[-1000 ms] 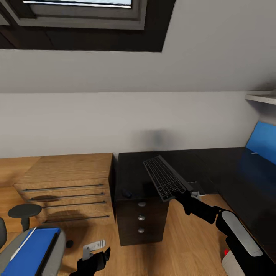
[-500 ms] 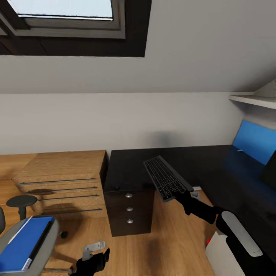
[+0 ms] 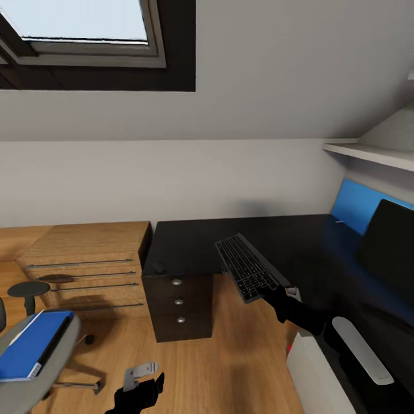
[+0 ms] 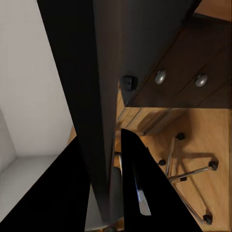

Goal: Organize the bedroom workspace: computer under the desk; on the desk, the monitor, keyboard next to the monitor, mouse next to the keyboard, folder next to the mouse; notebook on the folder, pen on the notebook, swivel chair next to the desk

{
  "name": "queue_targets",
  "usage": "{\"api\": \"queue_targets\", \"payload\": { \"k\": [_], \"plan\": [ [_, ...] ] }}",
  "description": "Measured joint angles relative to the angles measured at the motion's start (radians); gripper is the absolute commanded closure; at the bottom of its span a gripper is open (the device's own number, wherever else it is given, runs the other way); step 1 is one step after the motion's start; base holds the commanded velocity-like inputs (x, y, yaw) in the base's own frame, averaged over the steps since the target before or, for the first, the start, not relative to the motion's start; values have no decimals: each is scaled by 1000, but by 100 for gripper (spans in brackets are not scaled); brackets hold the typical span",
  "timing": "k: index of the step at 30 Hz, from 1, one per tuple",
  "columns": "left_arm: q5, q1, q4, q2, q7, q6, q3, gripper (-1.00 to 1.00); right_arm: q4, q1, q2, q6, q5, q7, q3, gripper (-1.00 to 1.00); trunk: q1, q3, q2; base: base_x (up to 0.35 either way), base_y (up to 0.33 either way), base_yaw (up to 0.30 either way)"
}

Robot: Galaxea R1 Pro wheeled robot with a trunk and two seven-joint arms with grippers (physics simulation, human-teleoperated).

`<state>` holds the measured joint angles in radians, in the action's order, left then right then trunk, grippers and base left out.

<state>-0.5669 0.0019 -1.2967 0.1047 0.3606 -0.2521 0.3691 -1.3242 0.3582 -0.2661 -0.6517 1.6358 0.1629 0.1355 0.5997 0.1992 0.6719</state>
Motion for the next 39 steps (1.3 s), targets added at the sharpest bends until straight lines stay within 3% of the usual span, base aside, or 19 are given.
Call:
{"api": "queue_targets", "payload": {
  "k": [23, 30, 39],
  "plan": [
    [-2, 0, 2, 0, -2, -2, -2, -100, 3, 0, -1, 2, -1, 0, 0, 100, -88, -72, -161, -293, -167, 0],
    [-3, 0, 8, 0, -3, -2, -3, -100, 83, -1, 0, 3, -1, -12, 0, 100, -115, -94, -211, -328, -106, 0],
    [-3, 0, 8, 0, -3, -2, -3, -100, 89, -1, -1, 3, 3, -24, -2, 100, -150, -123, -274, -327, -118, 0]
  ]
}}
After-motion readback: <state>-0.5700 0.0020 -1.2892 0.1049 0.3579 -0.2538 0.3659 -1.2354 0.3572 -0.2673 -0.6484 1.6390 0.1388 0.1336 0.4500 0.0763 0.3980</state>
